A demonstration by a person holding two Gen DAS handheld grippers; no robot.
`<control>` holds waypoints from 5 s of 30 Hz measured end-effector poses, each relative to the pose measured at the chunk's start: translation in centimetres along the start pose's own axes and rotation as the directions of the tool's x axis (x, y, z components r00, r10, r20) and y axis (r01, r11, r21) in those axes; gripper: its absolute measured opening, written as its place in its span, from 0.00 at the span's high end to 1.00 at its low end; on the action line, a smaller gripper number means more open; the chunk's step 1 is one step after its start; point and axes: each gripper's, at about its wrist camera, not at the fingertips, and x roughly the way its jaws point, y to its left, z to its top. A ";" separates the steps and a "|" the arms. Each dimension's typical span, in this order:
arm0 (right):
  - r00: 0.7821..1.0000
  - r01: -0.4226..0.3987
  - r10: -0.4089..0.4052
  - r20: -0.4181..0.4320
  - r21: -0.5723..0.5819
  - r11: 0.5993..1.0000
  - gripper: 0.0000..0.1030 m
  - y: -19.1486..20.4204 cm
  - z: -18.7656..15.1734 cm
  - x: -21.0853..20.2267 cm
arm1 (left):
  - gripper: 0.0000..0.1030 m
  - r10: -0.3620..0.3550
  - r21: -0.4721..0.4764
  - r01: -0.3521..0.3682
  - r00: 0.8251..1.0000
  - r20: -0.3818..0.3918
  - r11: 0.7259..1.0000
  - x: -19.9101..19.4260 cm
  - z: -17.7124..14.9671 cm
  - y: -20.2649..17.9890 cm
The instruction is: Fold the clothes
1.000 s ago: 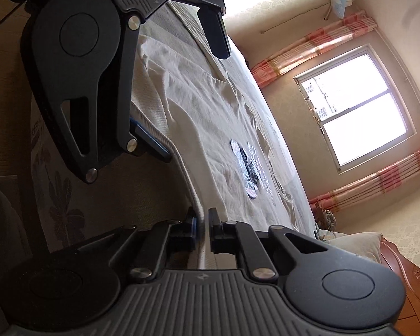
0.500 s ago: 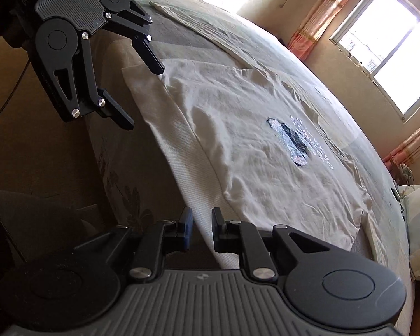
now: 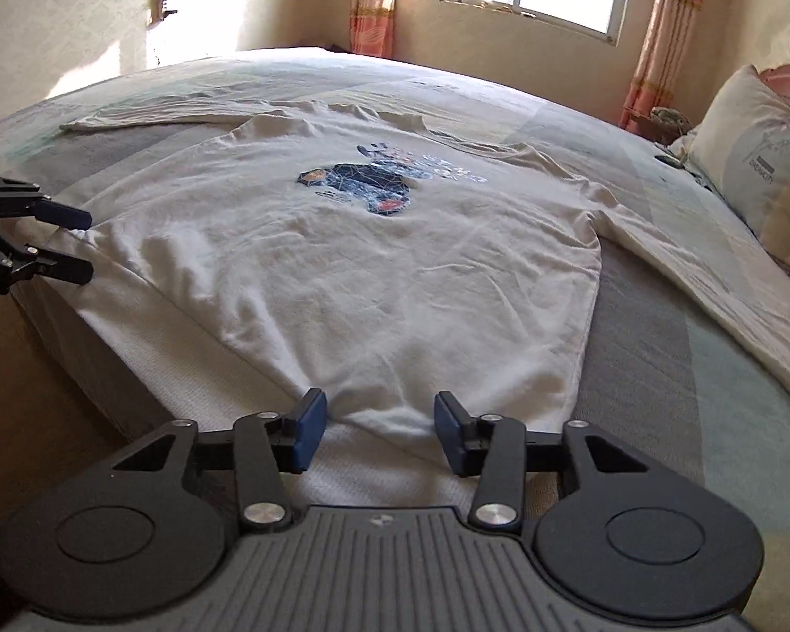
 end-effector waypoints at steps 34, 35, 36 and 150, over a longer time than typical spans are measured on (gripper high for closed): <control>0.983 -0.186 0.185 -0.020 -0.054 0.981 0.00 -2.9 12.6 10.8 | 0.15 -0.193 0.027 0.200 0.969 -0.154 0.980 14.6 12.0 5.6; 0.981 -0.192 0.189 -0.042 -0.079 0.978 0.00 -2.8 12.5 11.4 | 0.15 -0.208 0.051 0.218 0.967 -0.144 0.975 14.3 11.6 5.8; 0.979 -0.198 0.192 -0.064 -0.105 0.975 0.00 -2.7 12.4 12.0 | 0.14 -0.210 0.071 0.223 0.965 -0.154 0.972 14.0 11.3 6.1; 0.919 -0.381 0.328 -0.219 -0.284 0.880 0.00 -4.3 11.1 12.6 | 0.06 -0.086 -0.147 0.036 0.934 -0.346 0.988 15.6 14.3 3.2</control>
